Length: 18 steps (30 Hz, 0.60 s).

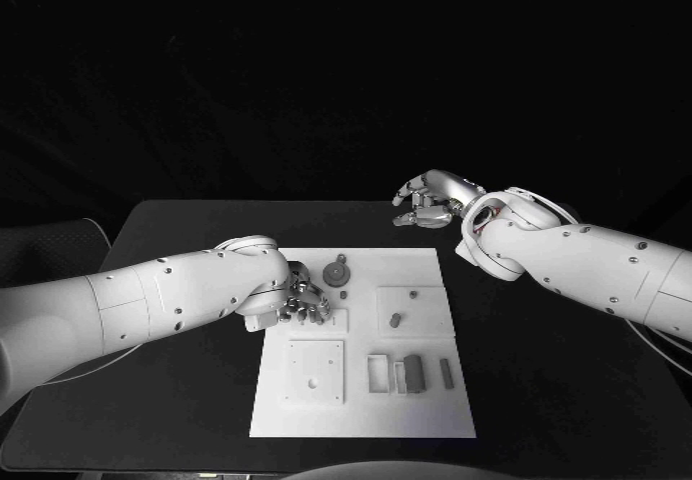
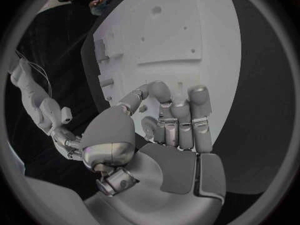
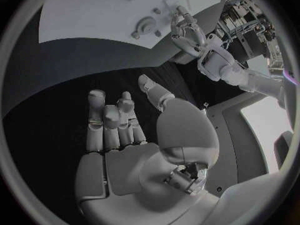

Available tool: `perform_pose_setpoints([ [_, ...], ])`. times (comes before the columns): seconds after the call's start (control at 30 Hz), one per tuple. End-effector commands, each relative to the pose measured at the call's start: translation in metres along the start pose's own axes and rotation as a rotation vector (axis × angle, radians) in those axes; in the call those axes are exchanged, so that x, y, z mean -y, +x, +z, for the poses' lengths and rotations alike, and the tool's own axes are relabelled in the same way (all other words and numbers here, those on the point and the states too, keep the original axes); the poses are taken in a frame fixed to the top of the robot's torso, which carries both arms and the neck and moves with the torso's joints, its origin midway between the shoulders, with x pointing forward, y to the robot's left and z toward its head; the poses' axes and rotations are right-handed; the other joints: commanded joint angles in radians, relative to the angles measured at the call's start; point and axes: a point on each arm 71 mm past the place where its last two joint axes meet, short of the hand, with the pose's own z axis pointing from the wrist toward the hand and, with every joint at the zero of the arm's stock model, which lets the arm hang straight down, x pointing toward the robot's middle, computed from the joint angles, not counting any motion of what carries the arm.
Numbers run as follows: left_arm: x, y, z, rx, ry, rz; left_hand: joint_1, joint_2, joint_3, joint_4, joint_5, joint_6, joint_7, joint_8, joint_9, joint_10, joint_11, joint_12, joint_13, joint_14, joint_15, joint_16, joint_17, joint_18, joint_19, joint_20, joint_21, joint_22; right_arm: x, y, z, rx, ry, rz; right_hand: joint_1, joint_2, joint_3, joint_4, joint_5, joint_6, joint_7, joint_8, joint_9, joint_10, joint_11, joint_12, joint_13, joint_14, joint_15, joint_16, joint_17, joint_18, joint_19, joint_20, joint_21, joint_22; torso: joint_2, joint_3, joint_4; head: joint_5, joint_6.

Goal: Assemble the parts on the task board

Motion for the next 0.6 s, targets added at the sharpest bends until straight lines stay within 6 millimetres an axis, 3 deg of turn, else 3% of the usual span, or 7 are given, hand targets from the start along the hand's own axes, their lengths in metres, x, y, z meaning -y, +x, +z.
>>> perform_pose_setpoints([
  [0.03,0.0025,0.0033,0.0007,-0.013,0.014,0.008,-0.004,-0.005,-0.002,0.005,-0.006,0.076,-0.035,-0.006,-0.001,-0.025,-0.016,0.006,-0.002,-0.011,-0.013,0.003,-0.002,0.028,-0.007,-0.002,-0.002,0.018,-0.0006,0.0008,-0.0001,-0.012,-0.003,0.001,-0.009,0.004,0.0,0.004,0.004,-0.004,0.01,-0.006,-0.001,-0.008,0.0,0.005,-0.001,0.004,-0.005,-0.004,0.002,0.041,-0.002,-0.007,-0.003,0.006,0.0,0.0,0.0001,0.0,0.0],
  [0.37,0.0018,0.0027,0.0008,-0.01,0.013,0.005,-0.006,-0.009,-0.003,0.011,-0.017,0.077,-0.035,-0.006,-0.001,-0.026,-0.016,0.008,-0.004,-0.011,-0.014,0.005,-0.004,0.029,-0.007,-0.003,-0.002,0.018,-0.0003,0.0007,-0.0003,-0.012,-0.002,0.001,-0.009,0.004,-0.001,0.005,0.004,-0.004,0.01,-0.006,-0.001,-0.008,0.0,0.006,-0.002,0.004,-0.005,-0.004,0.002,0.041,-0.003,-0.007,-0.003,0.006,0.0,-0.0006,0.0001,0.0,0.0],
  [0.43,0.0015,0.0027,0.0008,-0.011,0.012,0.006,-0.008,-0.014,-0.004,0.017,-0.052,0.077,-0.036,-0.006,-0.001,-0.026,-0.016,0.01,-0.007,-0.012,-0.014,0.008,-0.007,0.03,-0.007,-0.003,-0.003,0.018,-0.0002,0.0006,-0.0003,-0.013,-0.002,0.001,-0.009,0.004,-0.001,0.005,0.004,-0.004,0.01,-0.006,-0.001,-0.008,0.0,0.006,-0.002,0.004,-0.005,-0.004,0.002,0.041,-0.003,-0.007,-0.003,0.006,0.0,-0.0005,0.0003,0.0,-0.001],
  [0.6,0.0001,0.002,0.0007,-0.007,0.011,0.007,-0.013,-0.029,-0.004,0.032,-0.089,0.076,-0.036,-0.007,-0.001,-0.028,-0.017,0.014,-0.012,-0.014,-0.015,0.012,-0.012,0.03,-0.008,-0.003,-0.004,0.018,0.0001,0.0006,-0.0003,-0.013,-0.001,0.0,-0.009,0.004,-0.001,0.005,0.004,-0.004,0.01,-0.006,-0.001,-0.009,0.0,0.006,-0.002,0.004,-0.005,-0.004,0.002,0.041,-0.003,-0.007,-0.003,0.006,0.0,-0.0005,0.0003,0.0,-0.001],
])
